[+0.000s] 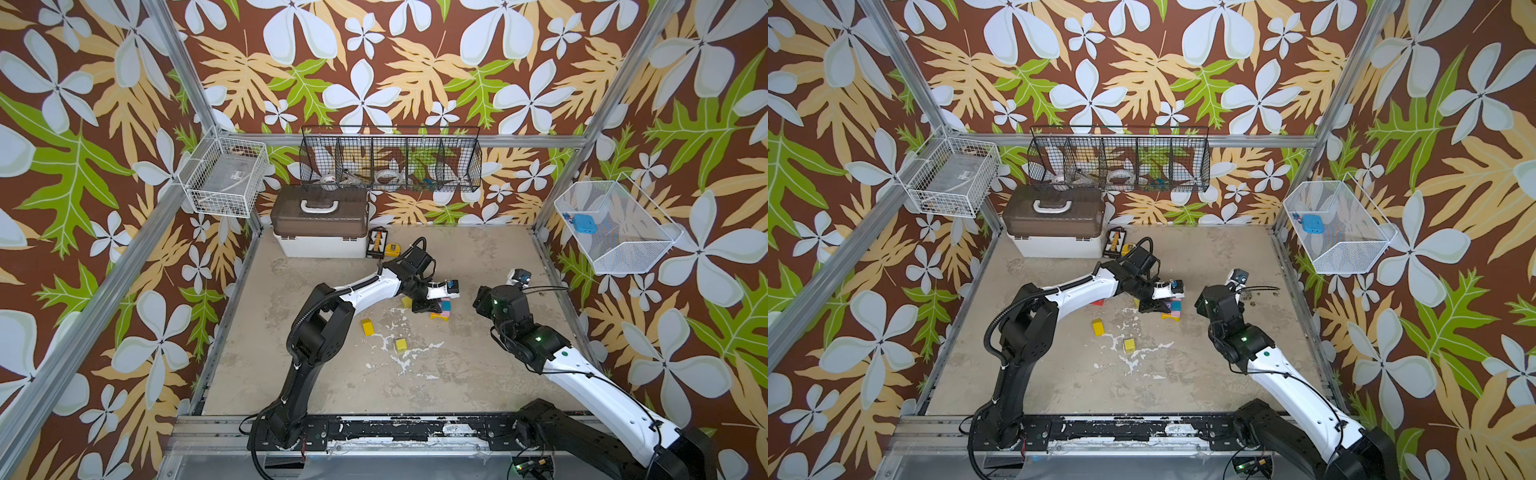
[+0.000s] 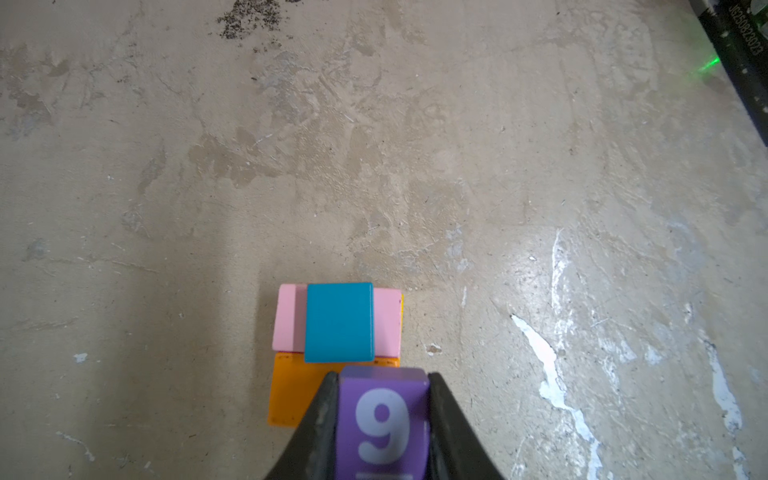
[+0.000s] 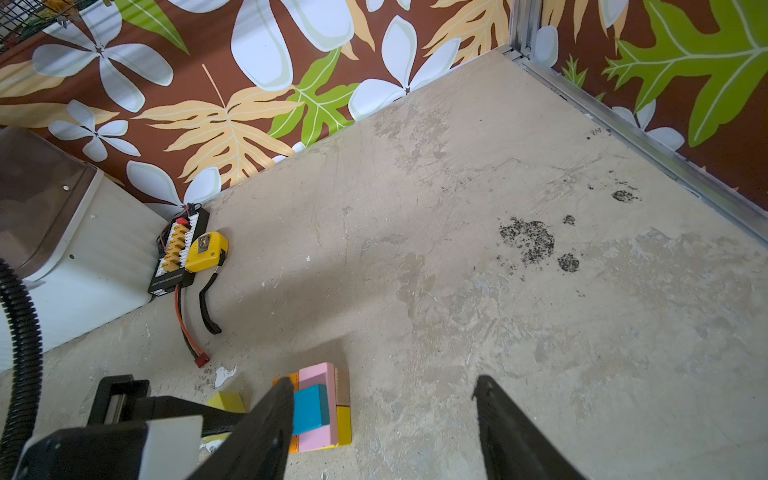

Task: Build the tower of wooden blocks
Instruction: 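Carry the purple 9 cube with the left gripper over the tower, then lower the purple 9 cube beside the teal cube and open the left gripper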

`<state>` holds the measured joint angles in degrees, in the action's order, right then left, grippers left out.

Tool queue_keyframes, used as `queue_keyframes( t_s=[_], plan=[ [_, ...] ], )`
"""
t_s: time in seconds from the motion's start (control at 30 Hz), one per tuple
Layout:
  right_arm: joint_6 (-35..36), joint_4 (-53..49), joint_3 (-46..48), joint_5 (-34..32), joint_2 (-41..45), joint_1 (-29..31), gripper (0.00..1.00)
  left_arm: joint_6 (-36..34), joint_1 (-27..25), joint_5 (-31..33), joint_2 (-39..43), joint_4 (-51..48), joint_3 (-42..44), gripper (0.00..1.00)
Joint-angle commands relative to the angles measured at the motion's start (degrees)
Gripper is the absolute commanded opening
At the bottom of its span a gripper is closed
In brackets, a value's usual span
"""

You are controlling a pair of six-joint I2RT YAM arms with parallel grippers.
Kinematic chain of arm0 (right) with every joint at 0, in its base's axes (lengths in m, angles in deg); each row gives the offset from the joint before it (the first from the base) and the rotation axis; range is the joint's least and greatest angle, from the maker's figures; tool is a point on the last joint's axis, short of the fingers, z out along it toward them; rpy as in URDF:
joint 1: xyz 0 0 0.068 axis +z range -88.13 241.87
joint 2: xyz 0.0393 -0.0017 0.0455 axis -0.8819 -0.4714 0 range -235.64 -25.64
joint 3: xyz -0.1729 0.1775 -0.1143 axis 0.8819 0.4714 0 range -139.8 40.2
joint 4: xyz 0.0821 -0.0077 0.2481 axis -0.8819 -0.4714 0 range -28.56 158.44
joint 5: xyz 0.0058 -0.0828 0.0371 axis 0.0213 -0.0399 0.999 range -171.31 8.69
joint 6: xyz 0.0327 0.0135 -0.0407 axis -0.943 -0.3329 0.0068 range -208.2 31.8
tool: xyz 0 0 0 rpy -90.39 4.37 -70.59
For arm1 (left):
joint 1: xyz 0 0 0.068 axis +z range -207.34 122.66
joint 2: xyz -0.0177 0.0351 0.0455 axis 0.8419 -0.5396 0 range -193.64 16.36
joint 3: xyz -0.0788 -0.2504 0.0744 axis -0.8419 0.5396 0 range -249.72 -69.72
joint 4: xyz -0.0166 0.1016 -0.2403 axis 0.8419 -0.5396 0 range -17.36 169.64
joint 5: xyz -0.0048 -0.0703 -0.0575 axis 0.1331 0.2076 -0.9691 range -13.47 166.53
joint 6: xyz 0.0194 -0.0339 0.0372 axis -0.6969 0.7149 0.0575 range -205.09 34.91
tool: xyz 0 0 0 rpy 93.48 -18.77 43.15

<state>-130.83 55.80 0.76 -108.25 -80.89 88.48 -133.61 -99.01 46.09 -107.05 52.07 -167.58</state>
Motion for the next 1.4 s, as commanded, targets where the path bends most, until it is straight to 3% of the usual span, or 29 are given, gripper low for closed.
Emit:
queue_keyframes(
  t_s=[0.0, 1.2, 1.37],
  plan=[
    [-0.1, -0.2, 0.0, 0.0, 0.1, -0.1, 0.69, 0.0, 0.4, -0.6, -0.3, -0.9, -0.5, 0.0],
    [-0.1, -0.5, -0.1, -0.3, 0.9, -0.1, 0.69, 0.9, 1.2, -1.3, -4.7, -1.2, -3.8, 0.0],
    [0.0, -0.5, -0.1, -0.3, 1.0, 0.0, 0.69, 1.2, 1.2, -1.2, -4.7, -1.1, -3.9, 0.04]
  ],
)
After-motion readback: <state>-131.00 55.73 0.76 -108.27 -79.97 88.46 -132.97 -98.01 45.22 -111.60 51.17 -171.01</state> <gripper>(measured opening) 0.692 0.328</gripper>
